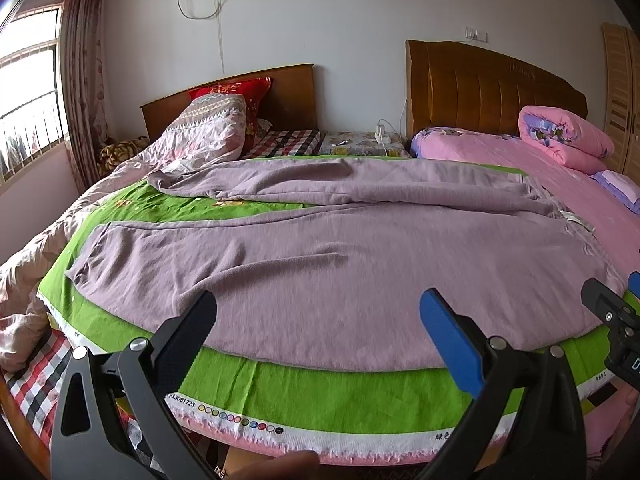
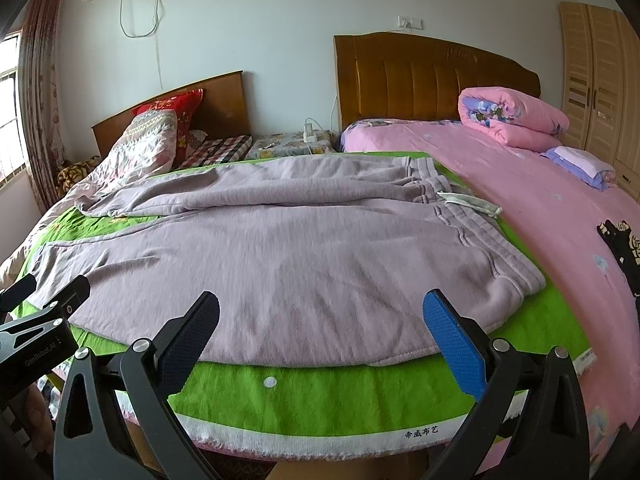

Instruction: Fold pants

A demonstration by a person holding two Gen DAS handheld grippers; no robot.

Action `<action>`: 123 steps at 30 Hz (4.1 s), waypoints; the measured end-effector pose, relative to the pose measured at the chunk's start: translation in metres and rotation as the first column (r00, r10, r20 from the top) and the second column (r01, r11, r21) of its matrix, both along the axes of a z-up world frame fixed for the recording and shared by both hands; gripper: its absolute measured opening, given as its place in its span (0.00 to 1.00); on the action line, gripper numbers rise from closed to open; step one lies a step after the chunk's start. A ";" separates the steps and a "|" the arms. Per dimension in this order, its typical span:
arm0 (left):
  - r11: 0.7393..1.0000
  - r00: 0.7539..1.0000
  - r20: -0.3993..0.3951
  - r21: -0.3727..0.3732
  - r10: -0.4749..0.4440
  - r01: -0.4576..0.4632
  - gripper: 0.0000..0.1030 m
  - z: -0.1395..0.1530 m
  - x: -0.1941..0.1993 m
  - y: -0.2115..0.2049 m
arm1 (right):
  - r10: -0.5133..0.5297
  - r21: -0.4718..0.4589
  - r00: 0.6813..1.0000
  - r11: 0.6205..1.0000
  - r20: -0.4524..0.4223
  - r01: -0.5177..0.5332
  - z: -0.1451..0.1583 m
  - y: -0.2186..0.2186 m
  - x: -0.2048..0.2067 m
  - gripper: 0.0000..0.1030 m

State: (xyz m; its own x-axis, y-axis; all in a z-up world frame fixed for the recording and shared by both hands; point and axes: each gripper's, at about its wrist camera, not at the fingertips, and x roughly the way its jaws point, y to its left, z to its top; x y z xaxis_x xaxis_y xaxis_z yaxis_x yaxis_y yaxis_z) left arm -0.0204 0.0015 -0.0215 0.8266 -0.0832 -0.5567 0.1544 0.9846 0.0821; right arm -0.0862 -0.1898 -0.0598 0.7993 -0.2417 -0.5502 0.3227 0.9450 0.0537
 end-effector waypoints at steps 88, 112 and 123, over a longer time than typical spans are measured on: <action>0.583 0.570 -0.251 0.028 -0.782 0.812 0.08 0.021 0.430 -0.087 | 0.218 -0.251 0.976 0.944 -0.019 -0.216 0.072 -0.241 0.252 0.20; 0.672 0.817 -0.128 -0.646 -0.563 0.362 0.98 -0.034 0.132 0.083 | 0.018 0.466 1.000 0.884 0.018 -0.024 -0.024 -0.185 0.000 0.74; 0.705 0.828 -0.284 -0.687 -0.483 0.176 0.98 -0.056 0.137 0.100 | -0.286 0.917 0.958 0.385 0.008 0.107 -0.080 -0.235 0.019 0.71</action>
State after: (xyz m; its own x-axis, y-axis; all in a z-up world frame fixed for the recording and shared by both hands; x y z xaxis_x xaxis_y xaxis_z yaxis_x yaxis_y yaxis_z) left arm 0.1165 0.1011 -0.0770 0.3739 -0.7469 -0.5499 0.3450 0.6624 -0.6650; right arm -0.0669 -0.4247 -0.1394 0.8861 0.1606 -0.4348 0.3961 0.2246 0.8903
